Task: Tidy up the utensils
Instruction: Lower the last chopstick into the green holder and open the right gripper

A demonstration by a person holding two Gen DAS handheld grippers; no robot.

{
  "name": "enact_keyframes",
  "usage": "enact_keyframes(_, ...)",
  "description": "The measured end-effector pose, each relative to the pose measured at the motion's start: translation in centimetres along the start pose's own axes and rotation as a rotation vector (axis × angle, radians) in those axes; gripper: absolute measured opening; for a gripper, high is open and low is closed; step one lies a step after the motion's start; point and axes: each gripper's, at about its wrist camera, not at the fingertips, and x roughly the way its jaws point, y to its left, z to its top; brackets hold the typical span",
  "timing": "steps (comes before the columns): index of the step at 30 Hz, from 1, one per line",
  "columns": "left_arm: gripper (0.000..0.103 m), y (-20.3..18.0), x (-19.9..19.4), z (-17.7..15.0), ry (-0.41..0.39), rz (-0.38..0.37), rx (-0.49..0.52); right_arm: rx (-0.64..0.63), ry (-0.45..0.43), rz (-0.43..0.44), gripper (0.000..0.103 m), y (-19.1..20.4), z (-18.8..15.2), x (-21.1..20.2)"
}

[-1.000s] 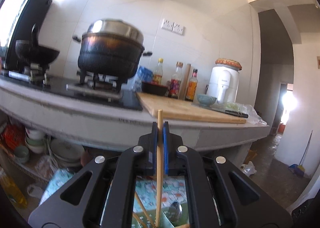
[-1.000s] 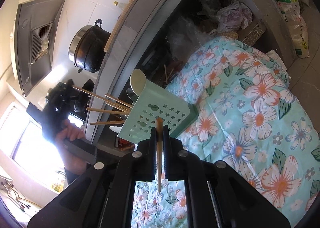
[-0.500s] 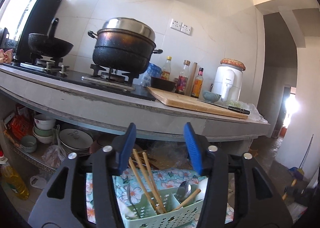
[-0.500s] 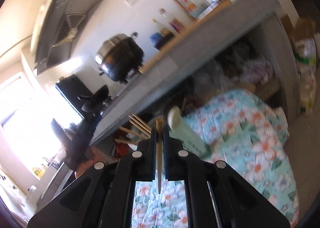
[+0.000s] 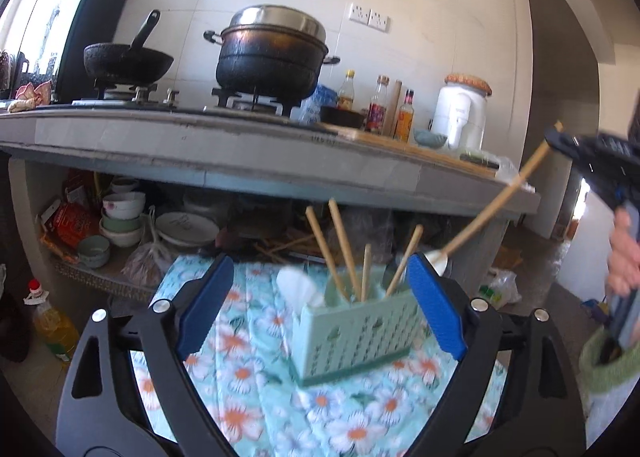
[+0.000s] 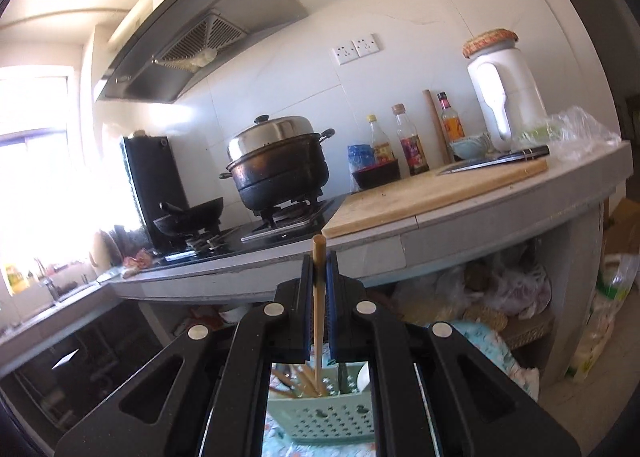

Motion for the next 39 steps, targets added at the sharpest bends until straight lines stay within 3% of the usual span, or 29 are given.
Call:
enact_keyframes(6,0.09,-0.2,-0.4,-4.0,0.095,0.006,0.012,-0.061,0.038,-0.027,0.006,1.1,-0.5,4.5)
enact_keyframes(12,0.093,-0.8,-0.3,-6.3,0.15,0.005,0.0,-0.125,0.115,-0.043,0.006,2.4,-3.3,8.9)
enact_keyframes(18,0.094,-1.1,0.2,-7.2,0.182,0.038,-0.029,-0.118,0.276,-0.001,0.008,2.0,-7.6,11.8)
enact_keyframes(20,0.094,-1.2,0.3,-7.2,0.182,0.046,-0.027,-0.101,0.286,0.011,0.012,1.6,-8.2,11.2)
enact_keyframes(22,0.094,-1.5,0.3,-7.2,0.178,0.054,-0.021,-0.083,0.268,0.02,0.027,1.2,-8.2,10.0)
enact_keyframes(27,0.094,-2.2,-0.1,-6.9,0.161,0.081,-0.015,-0.004,0.202,0.039,0.032,-0.3,-7.2,5.9)
enact_keyframes(31,0.094,-2.7,-0.4,-6.6,0.153,0.124,-0.025,0.042,0.161,0.025,0.043,-1.3,-7.4,1.7)
enact_keyframes(35,0.094,-3.3,-0.4,-6.4,0.176,0.223,-0.031,-0.025,0.199,-0.072,0.058,-0.6,-9.8,-1.1)
enact_keyframes(39,0.094,-3.9,-0.1,-6.6,0.213,0.353,-0.007,-0.15,0.292,-0.238,0.075,0.8,-14.0,-1.9)
